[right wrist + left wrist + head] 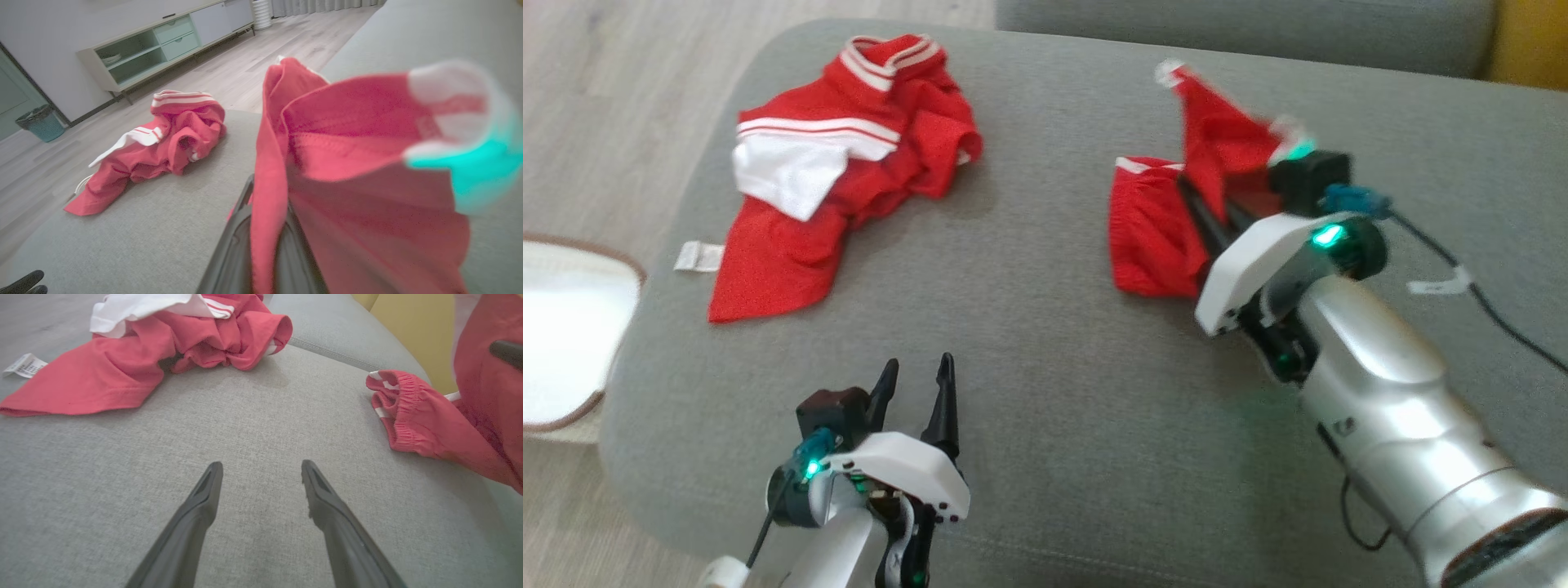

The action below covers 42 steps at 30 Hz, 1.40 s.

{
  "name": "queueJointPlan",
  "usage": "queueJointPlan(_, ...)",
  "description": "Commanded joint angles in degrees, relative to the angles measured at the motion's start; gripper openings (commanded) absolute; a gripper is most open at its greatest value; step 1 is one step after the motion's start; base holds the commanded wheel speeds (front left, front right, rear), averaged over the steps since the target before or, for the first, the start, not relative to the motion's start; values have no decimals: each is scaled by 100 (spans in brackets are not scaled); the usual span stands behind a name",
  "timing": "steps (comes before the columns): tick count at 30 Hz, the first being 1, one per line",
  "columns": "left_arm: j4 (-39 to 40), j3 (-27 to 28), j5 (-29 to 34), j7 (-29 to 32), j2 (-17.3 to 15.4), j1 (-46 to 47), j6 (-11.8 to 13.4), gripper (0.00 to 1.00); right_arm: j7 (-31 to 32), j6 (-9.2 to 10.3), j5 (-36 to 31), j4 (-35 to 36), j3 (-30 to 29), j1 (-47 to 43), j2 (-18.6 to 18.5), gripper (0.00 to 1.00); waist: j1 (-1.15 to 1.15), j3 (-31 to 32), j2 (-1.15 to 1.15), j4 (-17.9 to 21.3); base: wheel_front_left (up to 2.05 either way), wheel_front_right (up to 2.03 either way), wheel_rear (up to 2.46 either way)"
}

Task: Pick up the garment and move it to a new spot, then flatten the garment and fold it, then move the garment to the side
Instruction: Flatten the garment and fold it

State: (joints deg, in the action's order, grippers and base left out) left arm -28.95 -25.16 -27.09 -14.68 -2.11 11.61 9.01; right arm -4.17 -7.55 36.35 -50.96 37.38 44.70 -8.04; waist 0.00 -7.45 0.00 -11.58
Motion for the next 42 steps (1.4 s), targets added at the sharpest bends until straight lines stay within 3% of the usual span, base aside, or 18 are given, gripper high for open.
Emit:
queueJointPlan(1,163,117,-37,-32,-76,109,-3,100,-42,6,-44,42,90,105,196,82,0,9,0,-175,0,0,0)
queueJointPlan(2,162,92,-43,-32,-76,113,1,100,-89,6,-53,-13,112,98,249,100,0,8,0,-211,0,0,0)
queueJointPlan(9,194,122,-4,-32,-76,128,74,100,-696,6,-172,-227,191,32,403,100,0,29,0,-92,0,0,0)
queueJointPlan(15,283,239,116,-32,-76,128,89,100,-1046,6,-310,-185,-178,-49,280,100,0,61,0,215,0,0,0)
queueJointPlan(16,297,261,157,-32,-76,127,93,100,-1065,6,-356,-151,-301,-100,235,100,0,66,0,281,0,0,0)
queueJointPlan(19,427,461,486,-32,-76,133,164,100,-1080,6,-983,571,-1398,-599,-16,100,0,81,0,612,0,0,0)
queueJointPlan(27,351,792,1028,-32,-76,9,199,100,-1082,6,-1933,1367,-2768,-1916,286,100,0,213,0,981,0,0,0)
queueJointPlan(36,482,1075,1298,-32,-76,-419,192,100,-1082,6,-2184,1565,-3143,-2785,500,100,0,409,0,1180,0,0,0)
queueJointPlan(42,606,985,1280,-32,-76,-474,210,100,-1082,6,-2056,1610,-3003,-2830,513,100,0,335,0,1138,0,0,0)
